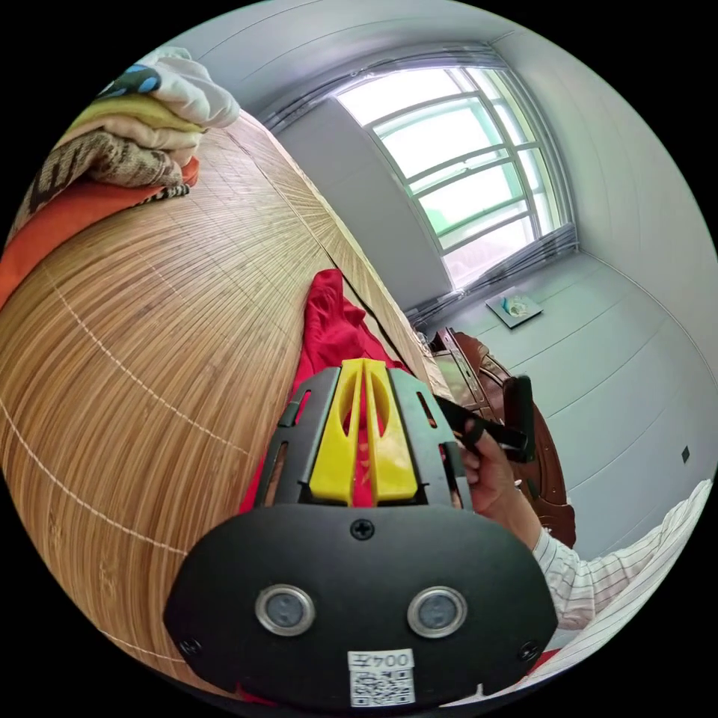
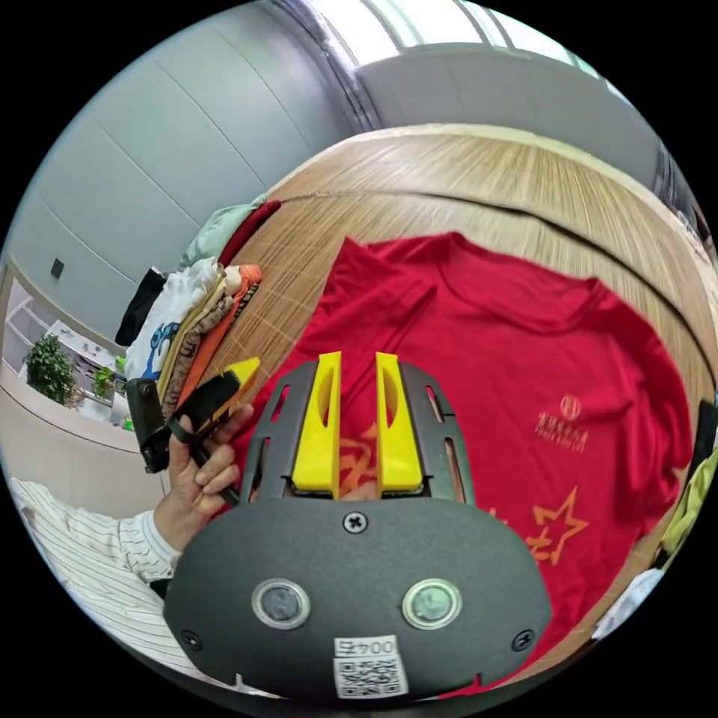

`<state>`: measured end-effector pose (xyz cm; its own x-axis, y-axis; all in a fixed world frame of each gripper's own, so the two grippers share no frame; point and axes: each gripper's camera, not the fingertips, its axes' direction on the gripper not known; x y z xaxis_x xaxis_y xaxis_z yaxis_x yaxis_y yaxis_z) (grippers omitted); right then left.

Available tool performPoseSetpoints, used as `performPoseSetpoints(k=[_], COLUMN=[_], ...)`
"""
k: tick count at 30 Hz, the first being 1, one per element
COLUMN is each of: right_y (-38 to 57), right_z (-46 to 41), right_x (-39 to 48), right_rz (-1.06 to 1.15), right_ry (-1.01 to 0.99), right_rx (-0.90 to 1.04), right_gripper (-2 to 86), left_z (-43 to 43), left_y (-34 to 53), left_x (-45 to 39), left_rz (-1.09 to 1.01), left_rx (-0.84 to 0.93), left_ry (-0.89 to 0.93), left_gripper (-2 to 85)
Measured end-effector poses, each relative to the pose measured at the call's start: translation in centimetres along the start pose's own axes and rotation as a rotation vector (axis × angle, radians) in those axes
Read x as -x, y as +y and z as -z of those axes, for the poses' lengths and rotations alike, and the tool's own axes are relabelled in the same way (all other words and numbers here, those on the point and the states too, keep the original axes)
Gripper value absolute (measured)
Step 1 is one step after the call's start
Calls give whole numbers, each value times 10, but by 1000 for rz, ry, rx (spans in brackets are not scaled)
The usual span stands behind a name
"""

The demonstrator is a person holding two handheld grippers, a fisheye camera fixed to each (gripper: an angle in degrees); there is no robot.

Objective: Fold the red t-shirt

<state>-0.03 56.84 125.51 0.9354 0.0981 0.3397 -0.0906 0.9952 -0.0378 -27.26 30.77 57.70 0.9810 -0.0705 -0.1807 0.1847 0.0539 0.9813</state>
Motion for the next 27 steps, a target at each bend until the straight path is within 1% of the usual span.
performPoseSetpoints(k=[3, 5, 9, 12, 13, 15, 19, 21, 25, 27], right_y=[-65, -124, -189, -217, -224, -231, -250, -254, -261, -260], right_z=[-2, -24, -63, -95, -109, -121, -129, -139, -119, -95], right_x=[17, 35, 55, 66, 69, 72, 69, 66, 60, 49], right_rz=[103, 182, 234, 264, 274, 292, 198, 168, 147, 91], right_ry=[24, 75, 119, 136, 170, 210, 100, 72, -33, -79], right_rx=[-23, 25, 141, 286, 337, 334, 222, 246, 239, 153], right_gripper=[92, 104, 107, 63, 24, 14, 21, 33, 76, 83], left_z=[-11, -14, -27, -35, -37, -40, -46, -48, -54, -58], left_y=[0, 2, 6, 10, 11, 12, 19, 21, 26, 29], left_x=[-4, -7, -17, -17, -17, -18, -28, -27, -17, -19], left_rz=[-22, -40, -87, -82, -74, -72, -97, -84, -17, -16], left_rx=[59, 64, 119, 145, 146, 150, 144, 144, 135, 135], left_ry=[24, 24, 21, 19, 13, 8, -54, -59, -27, -30], left_gripper=[2, 2, 2, 2, 2, 2, 1, 1, 1, 1])
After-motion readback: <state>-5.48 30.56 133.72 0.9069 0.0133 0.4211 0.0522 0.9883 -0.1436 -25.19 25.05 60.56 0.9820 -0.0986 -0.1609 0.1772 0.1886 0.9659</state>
